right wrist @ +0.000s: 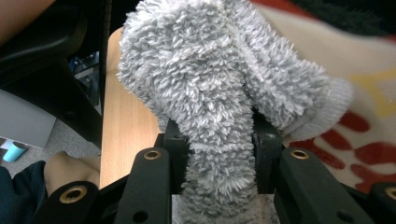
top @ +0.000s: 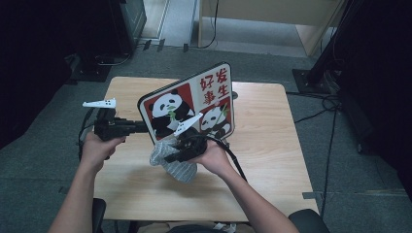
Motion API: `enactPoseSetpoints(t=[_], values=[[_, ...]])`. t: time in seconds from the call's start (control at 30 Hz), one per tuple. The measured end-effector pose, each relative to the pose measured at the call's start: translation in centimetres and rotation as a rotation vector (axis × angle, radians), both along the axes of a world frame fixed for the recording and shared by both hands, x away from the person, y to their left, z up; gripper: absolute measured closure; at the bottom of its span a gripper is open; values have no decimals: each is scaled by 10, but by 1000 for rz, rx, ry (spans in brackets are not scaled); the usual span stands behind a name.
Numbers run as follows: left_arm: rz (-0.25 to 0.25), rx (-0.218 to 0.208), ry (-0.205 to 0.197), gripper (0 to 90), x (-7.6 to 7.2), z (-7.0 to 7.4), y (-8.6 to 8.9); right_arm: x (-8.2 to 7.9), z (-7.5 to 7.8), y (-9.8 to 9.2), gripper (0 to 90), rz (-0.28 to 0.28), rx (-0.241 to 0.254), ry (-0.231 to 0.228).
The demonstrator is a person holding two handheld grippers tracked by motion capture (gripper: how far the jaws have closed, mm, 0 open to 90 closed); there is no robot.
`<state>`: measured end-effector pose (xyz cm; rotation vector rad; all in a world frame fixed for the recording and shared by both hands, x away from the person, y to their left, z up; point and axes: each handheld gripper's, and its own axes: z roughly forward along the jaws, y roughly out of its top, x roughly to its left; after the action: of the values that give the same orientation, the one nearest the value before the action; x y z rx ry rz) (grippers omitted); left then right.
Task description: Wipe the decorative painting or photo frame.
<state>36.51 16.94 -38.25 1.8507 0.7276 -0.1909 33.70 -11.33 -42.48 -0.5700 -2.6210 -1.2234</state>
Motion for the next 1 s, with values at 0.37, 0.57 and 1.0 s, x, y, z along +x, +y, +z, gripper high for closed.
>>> enactPoseSetpoints(t=[0.37,0.57,1.0], values=[[-1,0,4,751,0,0,0,-4,-19,-2,669,2,-19,25],[-1,1,4,751,0,0,0,-6,-29,-3,668,7,-28,40],[8,14,-6,728,0,0,-1,-9,-41,-6,671,9,-44,77]])
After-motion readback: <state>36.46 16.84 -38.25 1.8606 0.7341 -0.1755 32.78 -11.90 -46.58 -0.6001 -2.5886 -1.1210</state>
